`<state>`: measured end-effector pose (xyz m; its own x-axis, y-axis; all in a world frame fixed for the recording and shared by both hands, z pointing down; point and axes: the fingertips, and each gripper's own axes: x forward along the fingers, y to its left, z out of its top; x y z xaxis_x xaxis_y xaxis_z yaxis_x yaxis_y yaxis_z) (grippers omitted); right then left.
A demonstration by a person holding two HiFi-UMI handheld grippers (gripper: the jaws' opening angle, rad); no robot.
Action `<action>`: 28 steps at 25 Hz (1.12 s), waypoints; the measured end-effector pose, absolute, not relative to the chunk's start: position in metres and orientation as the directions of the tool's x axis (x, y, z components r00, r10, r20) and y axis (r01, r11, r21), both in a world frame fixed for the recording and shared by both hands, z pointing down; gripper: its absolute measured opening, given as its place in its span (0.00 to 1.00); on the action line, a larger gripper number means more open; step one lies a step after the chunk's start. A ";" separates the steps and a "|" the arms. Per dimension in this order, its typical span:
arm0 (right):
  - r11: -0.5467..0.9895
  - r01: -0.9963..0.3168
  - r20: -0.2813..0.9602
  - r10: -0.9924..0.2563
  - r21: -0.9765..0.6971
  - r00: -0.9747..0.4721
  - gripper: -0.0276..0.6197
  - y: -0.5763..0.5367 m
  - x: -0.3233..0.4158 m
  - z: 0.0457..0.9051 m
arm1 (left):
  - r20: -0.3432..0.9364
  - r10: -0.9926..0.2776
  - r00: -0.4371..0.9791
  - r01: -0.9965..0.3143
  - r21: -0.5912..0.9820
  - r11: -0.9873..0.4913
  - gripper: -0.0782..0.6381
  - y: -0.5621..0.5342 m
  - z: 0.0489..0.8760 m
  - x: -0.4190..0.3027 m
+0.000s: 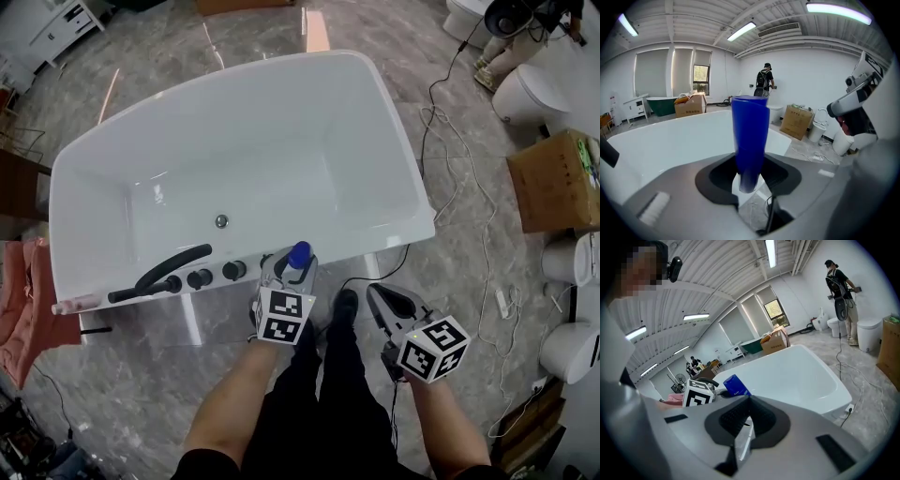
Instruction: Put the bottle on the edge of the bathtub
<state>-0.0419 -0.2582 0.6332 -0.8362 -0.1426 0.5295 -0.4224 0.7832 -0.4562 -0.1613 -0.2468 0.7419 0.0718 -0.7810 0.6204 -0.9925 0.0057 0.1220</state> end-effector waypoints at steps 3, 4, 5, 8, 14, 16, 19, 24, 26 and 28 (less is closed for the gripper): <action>0.779 -0.425 0.532 -0.141 -0.460 -0.835 0.06 -0.265 -0.044 0.642 | 0.634 -0.772 0.052 -0.991 0.130 0.040 0.33 -0.251 0.754 -0.163; 0.777 -0.425 0.531 -0.140 -0.464 -0.836 0.06 -0.266 -0.044 0.645 | 0.636 -0.770 0.048 -0.991 0.129 0.045 0.33 -0.252 0.757 -0.162; 0.775 -0.424 0.529 -0.138 -0.469 -0.837 0.06 -0.268 -0.045 0.647 | 0.637 -0.769 0.043 -0.991 0.124 0.047 0.33 -0.253 0.760 -0.162; 0.768 -0.423 0.524 -0.135 -0.481 -0.841 0.06 -0.272 -0.044 0.653 | 0.641 -0.767 0.025 -0.994 0.100 0.051 0.33 -0.258 0.769 -0.160; 0.760 -0.429 0.527 -0.135 -0.488 -0.839 0.06 -0.282 -0.033 0.661 | 0.644 -0.765 0.015 -0.998 0.055 0.027 0.33 -0.267 0.789 -0.149; 0.758 -0.433 0.530 -0.136 -0.488 -0.837 0.06 -0.285 -0.028 0.662 | 0.650 -0.760 0.010 -0.999 0.042 0.022 0.33 -0.268 0.794 -0.148; 0.755 -0.435 0.536 -0.133 -0.490 -0.834 0.06 -0.287 -0.023 0.665 | 0.662 -0.750 -0.004 -0.999 0.032 0.033 0.33 -0.267 0.803 -0.149; 0.751 -0.435 0.548 -0.118 -0.497 -0.828 0.06 -0.284 -0.017 0.672 | 0.660 -0.751 -0.022 -0.998 0.035 0.060 0.33 -0.262 0.810 -0.151; 0.750 -0.433 0.549 -0.112 -0.501 -0.829 0.06 -0.284 -0.017 0.674 | 0.655 -0.755 -0.030 -0.997 0.032 0.067 0.33 -0.263 0.810 -0.152; 0.749 -0.432 0.551 -0.108 -0.503 -0.828 0.06 -0.284 -0.017 0.676 | 0.648 -0.761 -0.030 -0.997 0.039 0.073 0.33 -0.267 0.810 -0.154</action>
<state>-0.0166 -0.2836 0.6755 -0.8278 -0.1077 0.5505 -0.4317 0.7490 -0.5026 -0.1540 -0.2673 0.8099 -0.0303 -0.7611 0.6479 -0.9966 0.0728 0.0389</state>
